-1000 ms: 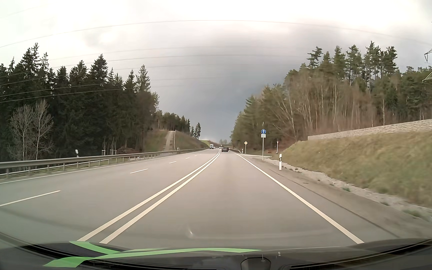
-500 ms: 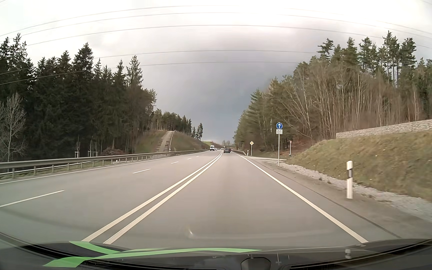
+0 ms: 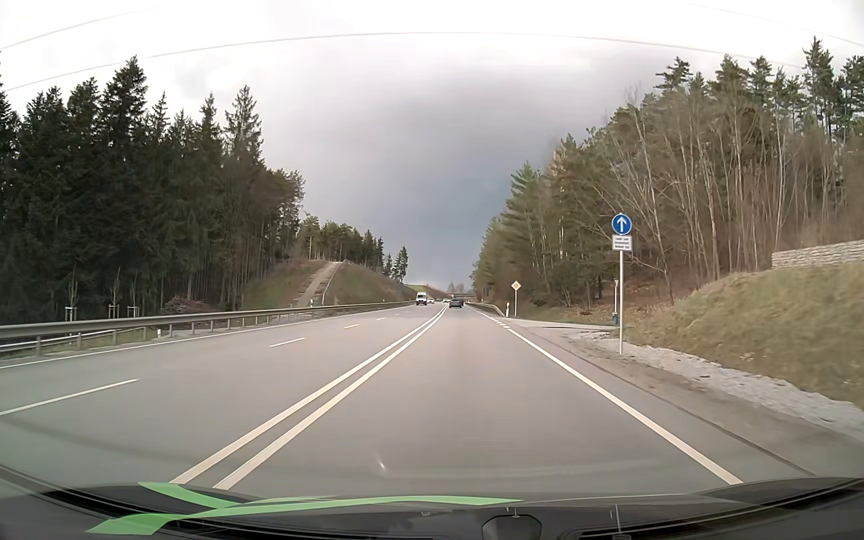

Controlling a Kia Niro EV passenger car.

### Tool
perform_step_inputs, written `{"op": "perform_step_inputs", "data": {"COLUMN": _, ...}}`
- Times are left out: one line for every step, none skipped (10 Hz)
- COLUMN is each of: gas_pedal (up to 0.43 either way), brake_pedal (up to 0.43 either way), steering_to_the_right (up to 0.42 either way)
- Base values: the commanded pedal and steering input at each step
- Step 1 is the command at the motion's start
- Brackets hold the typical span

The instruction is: Follow the waypoints while adhering to traffic rules and regulations

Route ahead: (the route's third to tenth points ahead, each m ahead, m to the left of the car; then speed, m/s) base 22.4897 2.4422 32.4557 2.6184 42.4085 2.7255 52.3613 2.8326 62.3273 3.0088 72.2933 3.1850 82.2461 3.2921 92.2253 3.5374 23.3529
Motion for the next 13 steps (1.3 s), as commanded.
{"op": "perform_step_inputs", "data": {"gas_pedal": 0.169, "brake_pedal": 0.000, "steering_to_the_right": -0.002}}
{"op": "perform_step_inputs", "data": {"gas_pedal": 0.169, "brake_pedal": 0.000, "steering_to_the_right": -0.002}}
{"op": "perform_step_inputs", "data": {"gas_pedal": 0.169, "brake_pedal": 0.000, "steering_to_the_right": -0.002}}
{"op": "perform_step_inputs", "data": {"gas_pedal": 0.169, "brake_pedal": 0.000, "steering_to_the_right": -0.002}}
{"op": "perform_step_inputs", "data": {"gas_pedal": 0.169, "brake_pedal": 0.000, "steering_to_the_right": -0.002}}
{"op": "perform_step_inputs", "data": {"gas_pedal": 0.169, "brake_pedal": 0.000, "steering_to_the_right": -0.002}}
{"op": "perform_step_inputs", "data": {"gas_pedal": 0.169, "brake_pedal": 0.000, "steering_to_the_right": -0.002}}
{"op": "perform_step_inputs", "data": {"gas_pedal": 0.169, "brake_pedal": 0.000, "steering_to_the_right": -0.003}}
{"op": "perform_step_inputs", "data": {"gas_pedal": 0.169, "brake_pedal": 0.000, "steering_to_the_right": -0.003}}
{"op": "perform_step_inputs", "data": {"gas_pedal": 0.169, "brake_pedal": 0.000, "steering_to_the_right": -0.004}}
{"op": "perform_step_inputs", "data": {"gas_pedal": 0.169, "brake_pedal": 0.000, "steering_to_the_right": -0.004}}
{"op": "perform_step_inputs", "data": {"gas_pedal": 0.169, "brake_pedal": 0.000, "steering_to_the_right": -0.004}}
{"op": "perform_step_inputs", "data": {"gas_pedal": 0.169, "brake_pedal": 0.000, "steering_to_the_right": -0.004}}
